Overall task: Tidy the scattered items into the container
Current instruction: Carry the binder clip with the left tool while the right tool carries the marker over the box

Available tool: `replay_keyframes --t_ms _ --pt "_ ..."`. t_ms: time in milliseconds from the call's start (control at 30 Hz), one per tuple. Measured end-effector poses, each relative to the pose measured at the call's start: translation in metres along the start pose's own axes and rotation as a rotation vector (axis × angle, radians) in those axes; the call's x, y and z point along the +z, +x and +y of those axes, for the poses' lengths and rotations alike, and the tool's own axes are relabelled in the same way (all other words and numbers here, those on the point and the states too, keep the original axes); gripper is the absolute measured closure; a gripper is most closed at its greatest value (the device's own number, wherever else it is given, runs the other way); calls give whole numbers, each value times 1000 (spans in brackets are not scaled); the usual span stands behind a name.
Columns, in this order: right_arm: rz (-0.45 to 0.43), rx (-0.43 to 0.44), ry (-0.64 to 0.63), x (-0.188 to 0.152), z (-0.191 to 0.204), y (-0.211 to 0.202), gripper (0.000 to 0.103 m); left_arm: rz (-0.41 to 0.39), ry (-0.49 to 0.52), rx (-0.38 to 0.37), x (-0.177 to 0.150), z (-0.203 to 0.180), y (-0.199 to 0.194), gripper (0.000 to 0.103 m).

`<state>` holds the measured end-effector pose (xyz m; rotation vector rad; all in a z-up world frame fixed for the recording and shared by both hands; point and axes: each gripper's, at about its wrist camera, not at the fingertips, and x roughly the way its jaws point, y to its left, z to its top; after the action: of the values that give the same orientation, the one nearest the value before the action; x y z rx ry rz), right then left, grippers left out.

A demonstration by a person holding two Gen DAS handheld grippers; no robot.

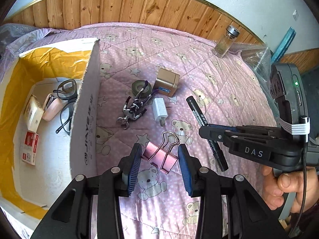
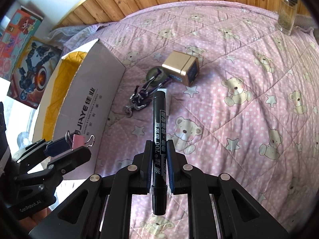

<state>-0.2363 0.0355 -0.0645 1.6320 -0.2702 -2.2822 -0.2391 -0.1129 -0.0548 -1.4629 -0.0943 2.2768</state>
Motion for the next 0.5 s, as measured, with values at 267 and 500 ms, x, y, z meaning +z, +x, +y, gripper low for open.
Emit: replay_keyframes --t_ms 267,500 --pt "-24 -6 -56 5 27 -24 89 -16 -53 58 8 11 -24 64" --pt "-47 -2 -117 10 53 -44 89 -63 -72 64 14 11 -48 64"
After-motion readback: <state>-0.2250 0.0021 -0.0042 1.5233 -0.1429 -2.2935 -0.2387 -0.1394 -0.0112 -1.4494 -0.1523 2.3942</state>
